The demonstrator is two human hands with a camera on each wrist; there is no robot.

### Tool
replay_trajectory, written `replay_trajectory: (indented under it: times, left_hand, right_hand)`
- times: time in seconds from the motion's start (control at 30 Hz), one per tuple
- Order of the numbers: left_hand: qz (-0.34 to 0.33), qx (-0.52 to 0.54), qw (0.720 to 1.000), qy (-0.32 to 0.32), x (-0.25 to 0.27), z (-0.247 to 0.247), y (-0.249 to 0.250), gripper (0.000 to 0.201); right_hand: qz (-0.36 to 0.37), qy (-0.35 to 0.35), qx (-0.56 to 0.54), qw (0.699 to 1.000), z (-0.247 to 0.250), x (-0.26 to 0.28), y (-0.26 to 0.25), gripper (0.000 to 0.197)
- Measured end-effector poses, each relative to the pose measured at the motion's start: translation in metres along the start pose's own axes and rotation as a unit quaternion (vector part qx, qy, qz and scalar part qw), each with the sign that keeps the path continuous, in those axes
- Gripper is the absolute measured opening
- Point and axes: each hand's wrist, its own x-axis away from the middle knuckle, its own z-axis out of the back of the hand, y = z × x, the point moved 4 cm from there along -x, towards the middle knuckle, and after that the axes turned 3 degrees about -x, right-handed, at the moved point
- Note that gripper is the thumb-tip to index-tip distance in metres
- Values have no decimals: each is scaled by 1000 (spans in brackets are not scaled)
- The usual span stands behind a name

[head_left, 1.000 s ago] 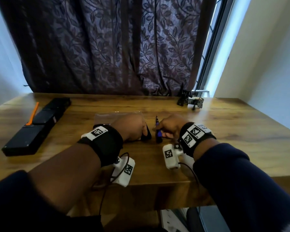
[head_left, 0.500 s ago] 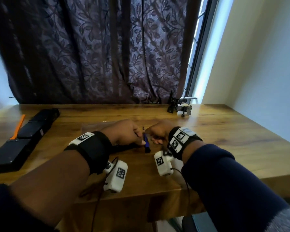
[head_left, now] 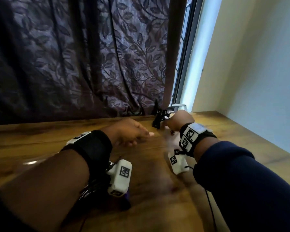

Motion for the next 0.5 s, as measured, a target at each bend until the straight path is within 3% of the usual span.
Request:
replay_trajectory:
  times: [0.07, 0.1, 0.23, 0.5]
  left_hand:
    - [-3, -17, 1000, -16, -21, -4, -4, 31]
    - [-2, -23, 999, -29, -29, -6, -6, 34]
    - [7, -27, 998, -51, -40, -6, -9, 40]
    - [-19, 72, 997, -24, 5, 20, -9, 45]
  right_hand:
    - [-45, 14, 13, 999, -2, -27, 13, 83]
    - [-55, 7, 20, 998, -4, -38, 17, 85]
    - [-46, -37, 34, 998, -4, -61, 20, 29]
    - [-74, -20, -124, 989, 3, -36, 25, 36]
